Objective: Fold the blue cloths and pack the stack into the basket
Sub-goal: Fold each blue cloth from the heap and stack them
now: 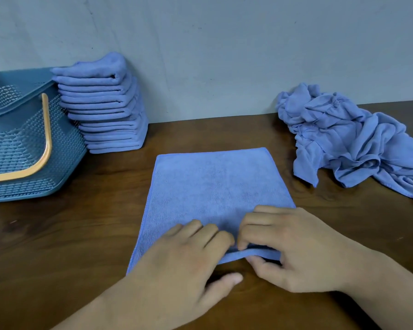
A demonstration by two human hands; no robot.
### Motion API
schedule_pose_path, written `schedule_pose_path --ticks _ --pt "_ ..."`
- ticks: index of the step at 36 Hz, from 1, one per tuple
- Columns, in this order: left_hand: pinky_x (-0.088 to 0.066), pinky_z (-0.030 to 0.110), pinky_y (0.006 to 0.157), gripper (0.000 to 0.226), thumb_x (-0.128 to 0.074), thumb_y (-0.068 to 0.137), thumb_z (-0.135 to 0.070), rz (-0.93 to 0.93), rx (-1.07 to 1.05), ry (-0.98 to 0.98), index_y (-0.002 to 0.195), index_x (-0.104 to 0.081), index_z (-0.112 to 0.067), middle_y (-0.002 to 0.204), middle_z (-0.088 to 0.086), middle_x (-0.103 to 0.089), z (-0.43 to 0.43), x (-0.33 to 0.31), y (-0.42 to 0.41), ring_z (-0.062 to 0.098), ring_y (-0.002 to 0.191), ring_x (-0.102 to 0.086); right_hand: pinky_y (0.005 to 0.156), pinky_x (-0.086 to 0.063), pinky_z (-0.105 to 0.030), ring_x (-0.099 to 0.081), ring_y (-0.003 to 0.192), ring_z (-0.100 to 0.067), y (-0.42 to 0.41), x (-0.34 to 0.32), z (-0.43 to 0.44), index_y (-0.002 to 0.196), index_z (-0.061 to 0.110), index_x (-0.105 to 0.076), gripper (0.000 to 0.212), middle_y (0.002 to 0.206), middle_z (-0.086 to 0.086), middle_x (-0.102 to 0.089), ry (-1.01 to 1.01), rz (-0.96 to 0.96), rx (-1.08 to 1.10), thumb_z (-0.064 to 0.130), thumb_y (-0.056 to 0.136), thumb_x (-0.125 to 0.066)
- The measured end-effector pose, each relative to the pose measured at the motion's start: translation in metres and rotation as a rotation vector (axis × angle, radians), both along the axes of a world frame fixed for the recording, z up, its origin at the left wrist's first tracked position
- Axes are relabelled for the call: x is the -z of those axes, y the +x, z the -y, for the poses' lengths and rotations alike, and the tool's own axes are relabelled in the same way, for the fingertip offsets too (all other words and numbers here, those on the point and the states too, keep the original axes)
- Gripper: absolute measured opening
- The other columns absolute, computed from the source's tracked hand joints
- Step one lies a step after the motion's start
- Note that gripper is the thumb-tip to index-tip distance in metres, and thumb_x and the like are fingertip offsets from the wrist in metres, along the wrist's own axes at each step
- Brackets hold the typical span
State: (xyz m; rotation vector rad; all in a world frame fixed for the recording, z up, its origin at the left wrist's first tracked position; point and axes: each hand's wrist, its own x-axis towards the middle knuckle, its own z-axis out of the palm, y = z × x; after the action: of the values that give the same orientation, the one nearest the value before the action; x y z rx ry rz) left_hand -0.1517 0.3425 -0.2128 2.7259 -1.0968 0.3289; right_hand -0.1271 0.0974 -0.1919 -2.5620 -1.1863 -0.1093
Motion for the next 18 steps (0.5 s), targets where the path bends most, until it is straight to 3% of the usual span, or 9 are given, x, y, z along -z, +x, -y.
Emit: schedule_pose_path --ticks 3,7,10,13,15,18 --pt "-0.056 0.033 0.072 0.018 -0.053 0.102 -0.05 -0.035 -0.016 0.019 0.109 -0.062 -0.036 0.096 -0.015 -0.055 -0.008 -0.002 0.005 0.012 0.085 -0.055 0.077 -0.046 -0.02 -0.055 0.097 0.0 0.004 -0.002 0.011 0.103 0.042 -0.063 0.026 0.106 0.027 -0.059 -0.049 -0.112 0.01 0.024 0.086 -0.067" --pt "-0.05 0.026 0.085 0.012 -0.058 0.103 -0.037 -0.286 0.032 -0.047 0.113 -0.059 -0.044 0.106 -0.024 -0.054 -0.045 -0.016 0.02 0.0 0.101 -0.055 0.094 -0.047 -0.027 -0.059 0.116 -0.01 0.016 -0.013 0.041 0.106 0.043 -0.066 0.04 0.119 0.021 -0.063 0.022 -0.295 0.105 0.014 0.079 -0.07" --pt "-0.051 0.027 0.084 0.012 -0.066 0.101 -0.031 -0.362 0.005 -0.052 0.104 -0.065 -0.042 0.101 -0.024 -0.061 -0.075 -0.029 0.03 0.003 0.098 -0.062 0.085 -0.048 -0.024 -0.066 0.103 -0.014 0.021 -0.014 0.053 0.099 0.035 -0.074 0.034 0.106 0.011 -0.071 0.137 -0.392 0.167 0.004 0.084 -0.071" --pt "-0.054 0.036 0.079 0.007 -0.07 0.1 -0.03 -0.447 -0.108 -0.138 0.097 -0.071 -0.035 0.097 -0.013 -0.068 -0.087 -0.033 0.036 0.012 0.091 -0.067 0.067 -0.048 -0.034 -0.064 0.074 -0.015 0.023 -0.016 0.057 0.098 0.028 -0.078 0.019 0.087 0.002 -0.072 0.253 -0.464 0.222 0.012 0.099 -0.068" --pt "-0.055 0.042 0.079 0.006 -0.07 0.102 -0.029 -0.527 -0.153 -0.256 0.098 -0.074 -0.026 0.094 -0.005 -0.071 -0.086 -0.035 0.039 0.018 0.088 -0.069 0.072 -0.05 -0.039 -0.065 0.075 -0.016 0.027 -0.014 0.057 0.102 0.025 -0.078 0.014 0.088 0.001 -0.073 0.33 -0.456 0.265 0.019 0.103 -0.066" --pt "-0.051 0.039 0.075 0.011 -0.071 0.1 -0.027 -0.606 -0.212 -0.515 0.097 -0.075 -0.017 0.086 0.006 -0.071 -0.085 -0.037 0.041 0.029 0.082 -0.067 0.084 -0.053 -0.048 -0.068 0.086 -0.029 0.031 -0.013 0.054 0.107 0.021 -0.079 0.018 0.091 -0.002 -0.073 0.443 -0.459 0.323 0.031 0.104 -0.064"
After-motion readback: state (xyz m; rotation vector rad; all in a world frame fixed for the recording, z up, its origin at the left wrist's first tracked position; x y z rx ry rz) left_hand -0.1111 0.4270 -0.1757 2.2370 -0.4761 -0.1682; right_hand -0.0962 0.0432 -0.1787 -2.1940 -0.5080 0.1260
